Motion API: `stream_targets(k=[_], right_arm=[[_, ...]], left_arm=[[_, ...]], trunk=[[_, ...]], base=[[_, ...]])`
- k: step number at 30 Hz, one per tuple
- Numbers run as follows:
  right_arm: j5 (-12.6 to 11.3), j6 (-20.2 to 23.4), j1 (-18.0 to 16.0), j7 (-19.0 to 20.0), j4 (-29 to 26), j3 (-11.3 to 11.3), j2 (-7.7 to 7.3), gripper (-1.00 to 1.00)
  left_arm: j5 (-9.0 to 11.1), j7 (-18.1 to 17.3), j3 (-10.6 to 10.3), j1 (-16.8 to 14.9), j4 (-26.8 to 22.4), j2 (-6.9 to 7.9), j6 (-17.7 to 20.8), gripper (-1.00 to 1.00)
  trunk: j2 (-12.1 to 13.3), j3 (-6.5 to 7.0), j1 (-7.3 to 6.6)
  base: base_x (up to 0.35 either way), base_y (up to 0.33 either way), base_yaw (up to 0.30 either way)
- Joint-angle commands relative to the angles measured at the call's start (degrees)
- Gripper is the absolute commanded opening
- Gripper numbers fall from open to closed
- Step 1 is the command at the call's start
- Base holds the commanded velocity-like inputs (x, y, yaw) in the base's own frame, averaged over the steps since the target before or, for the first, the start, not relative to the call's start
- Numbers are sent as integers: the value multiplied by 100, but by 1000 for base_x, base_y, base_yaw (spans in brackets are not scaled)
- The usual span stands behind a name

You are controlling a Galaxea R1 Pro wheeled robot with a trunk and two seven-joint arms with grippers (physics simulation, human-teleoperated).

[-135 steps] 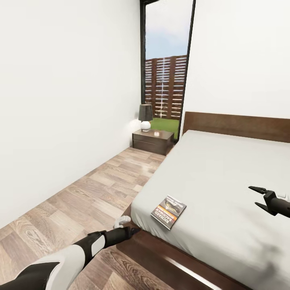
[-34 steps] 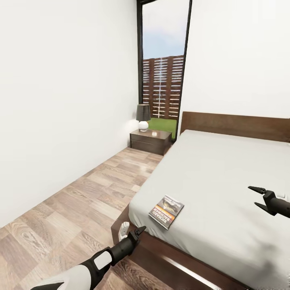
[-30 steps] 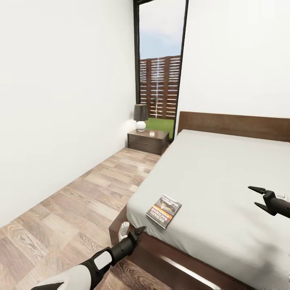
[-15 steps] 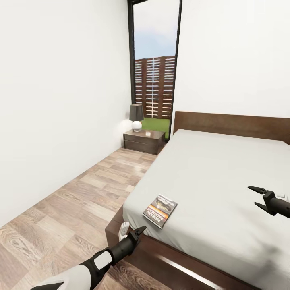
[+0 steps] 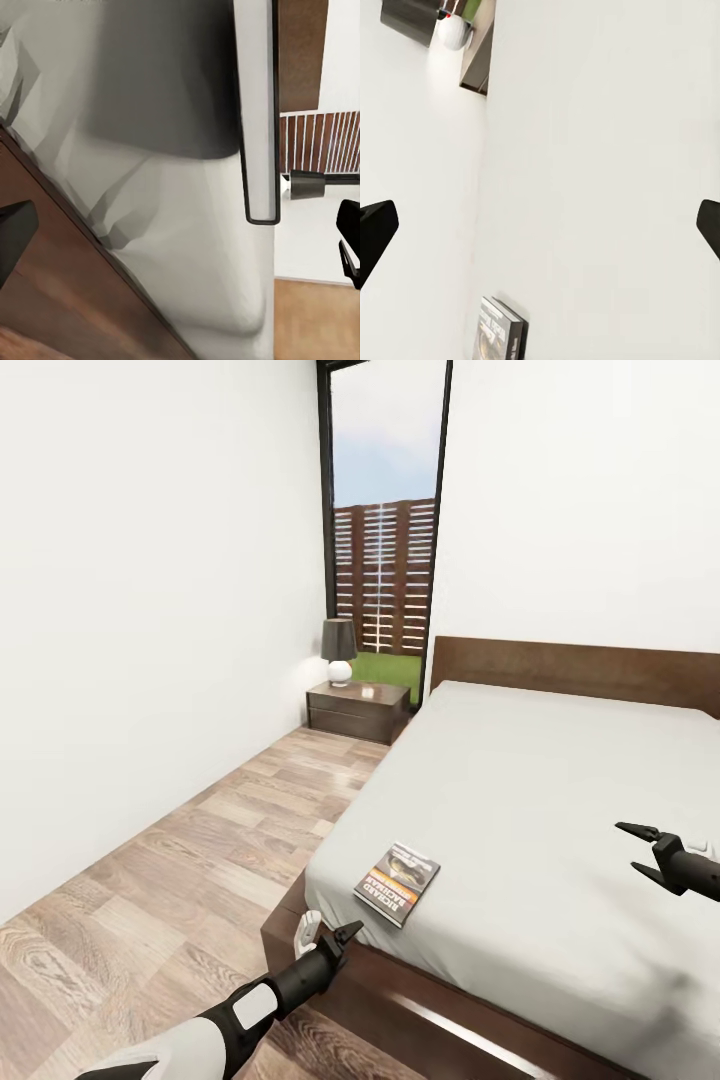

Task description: In the bedroom, move the book from the bed onto either nightstand, and place the two sandals side by side next to the bed.

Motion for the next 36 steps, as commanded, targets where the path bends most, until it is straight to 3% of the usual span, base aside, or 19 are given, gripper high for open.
stream_targets(k=[1,36], right_arm=[[-59,36,-3,-3,1,31,-2,100],[-58,36,-3,-3,1,31,-1,100]], left_arm=[[1,-10,45,-2,-1,0,55,100],[-2,-29,45,-2,-9,0,53,100]], trunk=[[-2,-6,-1],[-2,-6,-1]], base=[[0,0,0],[0,0,-38]])
